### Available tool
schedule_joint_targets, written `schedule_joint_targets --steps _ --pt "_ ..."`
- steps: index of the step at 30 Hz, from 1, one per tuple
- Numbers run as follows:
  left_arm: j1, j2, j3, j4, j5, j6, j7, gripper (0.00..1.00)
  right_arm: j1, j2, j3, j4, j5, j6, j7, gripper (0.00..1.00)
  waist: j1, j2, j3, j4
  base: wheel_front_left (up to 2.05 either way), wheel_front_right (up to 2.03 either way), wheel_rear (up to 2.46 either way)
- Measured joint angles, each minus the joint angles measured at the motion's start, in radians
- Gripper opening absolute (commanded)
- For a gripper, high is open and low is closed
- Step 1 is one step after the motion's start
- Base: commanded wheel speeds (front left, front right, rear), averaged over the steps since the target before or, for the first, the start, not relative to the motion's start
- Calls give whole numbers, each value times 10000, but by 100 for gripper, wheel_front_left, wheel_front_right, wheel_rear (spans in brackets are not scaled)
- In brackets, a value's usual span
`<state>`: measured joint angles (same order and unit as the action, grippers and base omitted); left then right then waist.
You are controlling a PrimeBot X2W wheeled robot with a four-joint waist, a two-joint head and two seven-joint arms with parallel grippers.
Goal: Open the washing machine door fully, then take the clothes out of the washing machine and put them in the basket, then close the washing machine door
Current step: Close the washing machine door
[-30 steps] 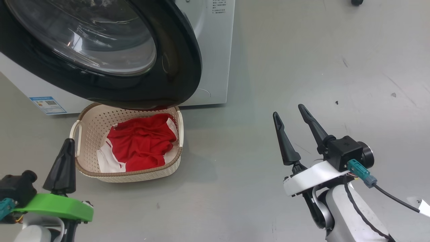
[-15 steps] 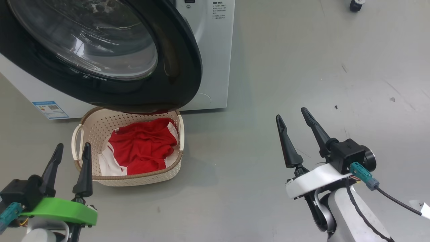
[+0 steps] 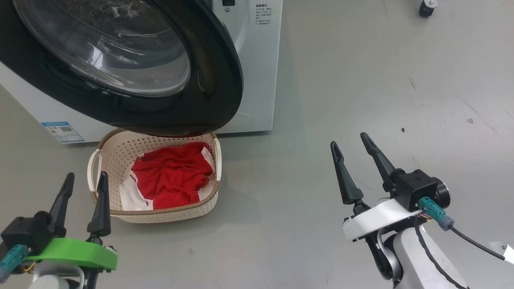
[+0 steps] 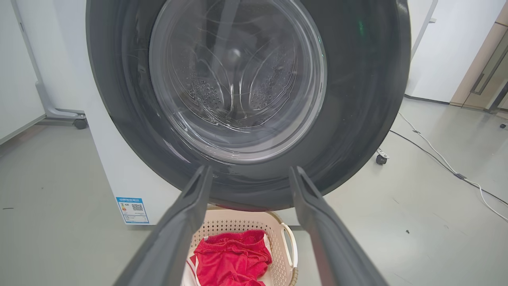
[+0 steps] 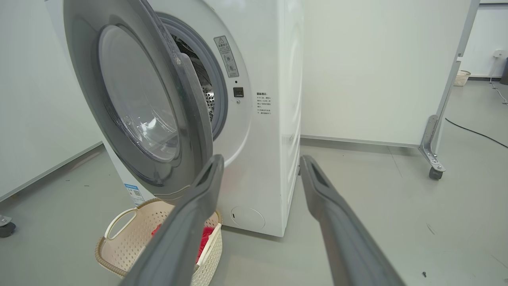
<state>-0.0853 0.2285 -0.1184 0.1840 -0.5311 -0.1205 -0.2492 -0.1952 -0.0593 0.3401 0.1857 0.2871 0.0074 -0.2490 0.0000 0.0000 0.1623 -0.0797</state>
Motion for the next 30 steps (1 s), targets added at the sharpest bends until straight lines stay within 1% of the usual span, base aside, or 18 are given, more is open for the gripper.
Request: schedule_joint_targets --steps 8,30 --pt "0 -178 190 -92 169 0 0 100 1 10 -59 -13 -13 2 0 100 0 0 39 2 0 0 0" --pt "20 -364 351 -153 598 -2 0 100 4 23 -144 -79 -81 19 0 100 0 0 106 53 0 0 0"
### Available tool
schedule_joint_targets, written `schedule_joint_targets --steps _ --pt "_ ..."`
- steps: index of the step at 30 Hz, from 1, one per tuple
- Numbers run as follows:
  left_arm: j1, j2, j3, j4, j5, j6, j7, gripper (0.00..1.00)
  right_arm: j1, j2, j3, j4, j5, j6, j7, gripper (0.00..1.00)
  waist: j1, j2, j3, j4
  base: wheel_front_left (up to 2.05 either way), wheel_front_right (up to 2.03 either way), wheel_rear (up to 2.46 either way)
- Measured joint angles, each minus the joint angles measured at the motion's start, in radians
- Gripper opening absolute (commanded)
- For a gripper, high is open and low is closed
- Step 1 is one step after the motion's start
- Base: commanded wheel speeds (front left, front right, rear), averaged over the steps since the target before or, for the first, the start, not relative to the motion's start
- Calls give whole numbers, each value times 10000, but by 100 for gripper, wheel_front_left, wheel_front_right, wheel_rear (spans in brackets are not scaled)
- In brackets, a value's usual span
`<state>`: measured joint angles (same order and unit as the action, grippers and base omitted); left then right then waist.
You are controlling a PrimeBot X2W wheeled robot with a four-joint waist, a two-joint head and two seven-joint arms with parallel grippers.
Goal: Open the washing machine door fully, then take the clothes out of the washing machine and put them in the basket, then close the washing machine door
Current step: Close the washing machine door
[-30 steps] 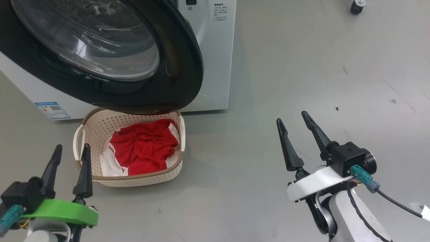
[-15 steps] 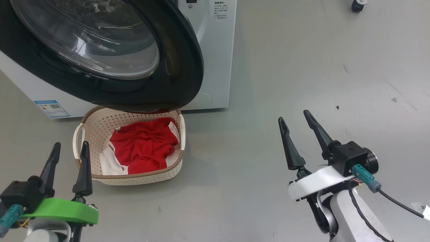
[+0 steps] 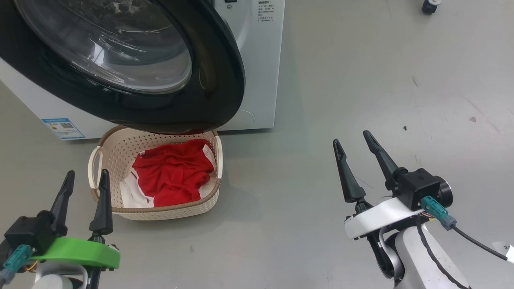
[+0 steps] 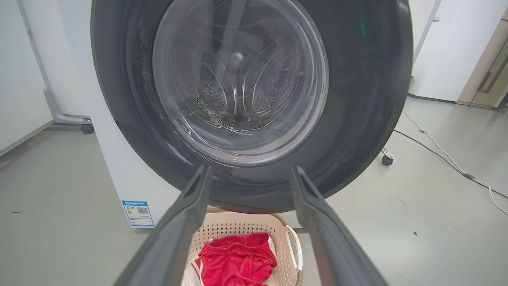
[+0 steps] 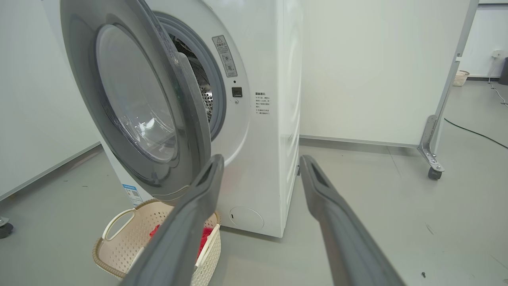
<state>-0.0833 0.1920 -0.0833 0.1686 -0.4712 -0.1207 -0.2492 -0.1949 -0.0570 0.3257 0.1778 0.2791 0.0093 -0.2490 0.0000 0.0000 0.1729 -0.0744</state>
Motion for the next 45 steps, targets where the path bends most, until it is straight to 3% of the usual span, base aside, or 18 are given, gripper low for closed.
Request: schedule_joint_targets --steps 20,21,22,23,32,45 --pt "14 -196 8 -148 211 -2 -2 100 6 4 -33 -127 0 59 0 100 0 0 127 105 0 0 0" --pt "13 -198 -19 -153 236 -2 -2 100 7 4 -33 -128 0 59 0 95 0 0 151 126 0 0 0" --pt "13 -198 -52 -157 236 -2 -2 100 7 4 -33 -146 -2 61 -2 31 0 0 181 150 0 0 0" --pt "12 -199 -84 -167 236 -2 -2 100 6 6 -31 -167 -4 63 -2 0 0 0 211 175 0 0 0" --pt "-12 -259 -370 -297 234 -4 -29 100 -217 -59 272 -295 -577 343 -2 0 0 0 586 525 0 0 0" --pt "-699 -466 -800 -736 173 -4 -29 100 -2349 -560 1396 -81 -1588 911 67 0 0 0 1663 1332 0 0 0"
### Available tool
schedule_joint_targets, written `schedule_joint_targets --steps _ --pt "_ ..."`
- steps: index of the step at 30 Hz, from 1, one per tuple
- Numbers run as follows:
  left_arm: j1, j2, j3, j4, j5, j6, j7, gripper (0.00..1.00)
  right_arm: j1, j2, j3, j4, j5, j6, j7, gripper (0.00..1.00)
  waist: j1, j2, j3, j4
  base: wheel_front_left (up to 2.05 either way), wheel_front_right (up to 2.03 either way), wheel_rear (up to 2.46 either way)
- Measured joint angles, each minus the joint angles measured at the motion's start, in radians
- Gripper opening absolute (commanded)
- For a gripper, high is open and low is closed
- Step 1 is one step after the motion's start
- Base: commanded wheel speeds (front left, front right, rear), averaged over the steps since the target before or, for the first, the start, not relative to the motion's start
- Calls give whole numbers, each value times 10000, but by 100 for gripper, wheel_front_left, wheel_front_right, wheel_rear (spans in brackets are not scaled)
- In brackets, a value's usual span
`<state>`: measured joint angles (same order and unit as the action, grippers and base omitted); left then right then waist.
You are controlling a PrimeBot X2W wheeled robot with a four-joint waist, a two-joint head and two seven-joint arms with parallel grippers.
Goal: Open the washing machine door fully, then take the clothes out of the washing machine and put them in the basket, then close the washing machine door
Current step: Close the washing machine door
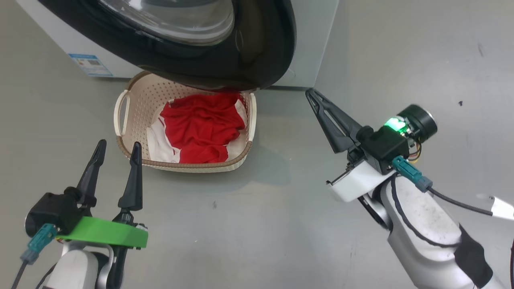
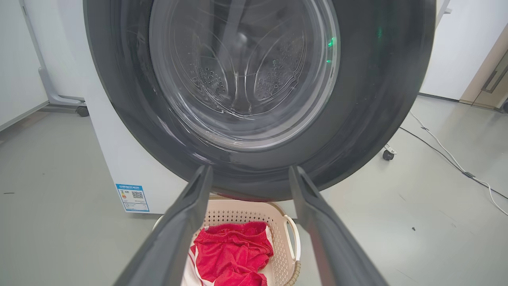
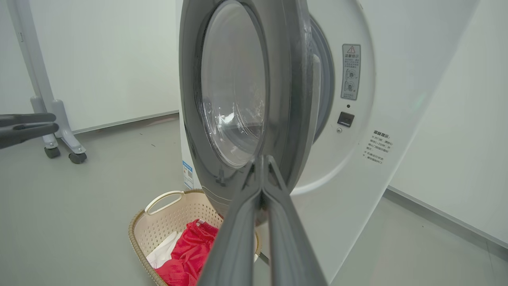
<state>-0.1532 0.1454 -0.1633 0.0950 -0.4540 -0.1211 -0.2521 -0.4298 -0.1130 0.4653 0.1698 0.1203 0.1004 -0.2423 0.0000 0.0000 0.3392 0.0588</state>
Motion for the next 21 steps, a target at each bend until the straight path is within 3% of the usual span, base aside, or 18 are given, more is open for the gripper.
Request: schedule_joint_targets --steps 10,21 --pt "-732 -355 -412 -69 -209 -2 0 100 -1957 -508 222 550 -290 130 441 0 0 0 971 1021 0 0 0" --pt "-1184 -454 -585 174 -221 -6 -2 100 -2944 -727 153 1522 -303 215 500 0 0 0 1826 2186 0 0 0"
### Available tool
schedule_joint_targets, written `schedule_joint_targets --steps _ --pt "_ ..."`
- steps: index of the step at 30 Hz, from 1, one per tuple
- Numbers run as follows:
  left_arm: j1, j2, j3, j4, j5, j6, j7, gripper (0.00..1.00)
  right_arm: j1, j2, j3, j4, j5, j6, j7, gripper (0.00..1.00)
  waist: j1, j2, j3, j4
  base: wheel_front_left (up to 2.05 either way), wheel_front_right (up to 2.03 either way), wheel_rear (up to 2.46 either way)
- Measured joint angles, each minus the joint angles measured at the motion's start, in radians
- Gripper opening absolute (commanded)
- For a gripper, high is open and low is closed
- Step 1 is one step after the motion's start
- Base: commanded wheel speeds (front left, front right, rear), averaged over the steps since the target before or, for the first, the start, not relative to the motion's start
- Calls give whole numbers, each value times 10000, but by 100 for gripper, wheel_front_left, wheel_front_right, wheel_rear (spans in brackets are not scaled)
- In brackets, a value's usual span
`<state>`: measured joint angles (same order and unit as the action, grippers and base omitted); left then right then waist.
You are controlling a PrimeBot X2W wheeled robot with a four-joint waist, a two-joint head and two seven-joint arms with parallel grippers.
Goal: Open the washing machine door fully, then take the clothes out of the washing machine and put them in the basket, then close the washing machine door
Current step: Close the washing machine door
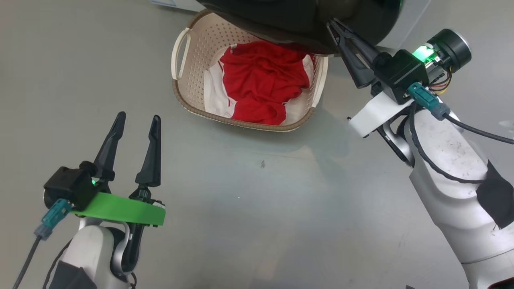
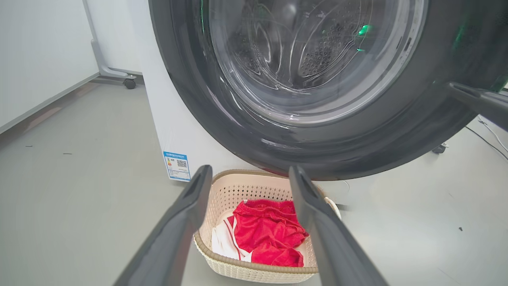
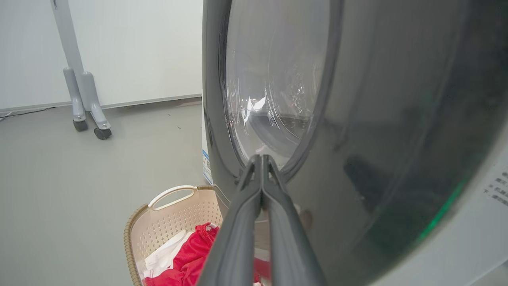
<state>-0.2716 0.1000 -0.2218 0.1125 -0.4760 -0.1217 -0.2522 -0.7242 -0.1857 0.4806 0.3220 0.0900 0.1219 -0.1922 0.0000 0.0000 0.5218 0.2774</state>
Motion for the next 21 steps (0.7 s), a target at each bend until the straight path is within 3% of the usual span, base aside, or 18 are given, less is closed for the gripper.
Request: schedule_joint_targets --steps 7,21 --pt "0 13 194 98 8 -42 2 100 -377 119 -77 435 244 0 -159 0 0 0 320 274 0 0 0" --pt "-330 46 207 -25 6 -61 0 100 -1468 190 -491 654 316 2 -307 0 1 0 936 -7 0 0 0"
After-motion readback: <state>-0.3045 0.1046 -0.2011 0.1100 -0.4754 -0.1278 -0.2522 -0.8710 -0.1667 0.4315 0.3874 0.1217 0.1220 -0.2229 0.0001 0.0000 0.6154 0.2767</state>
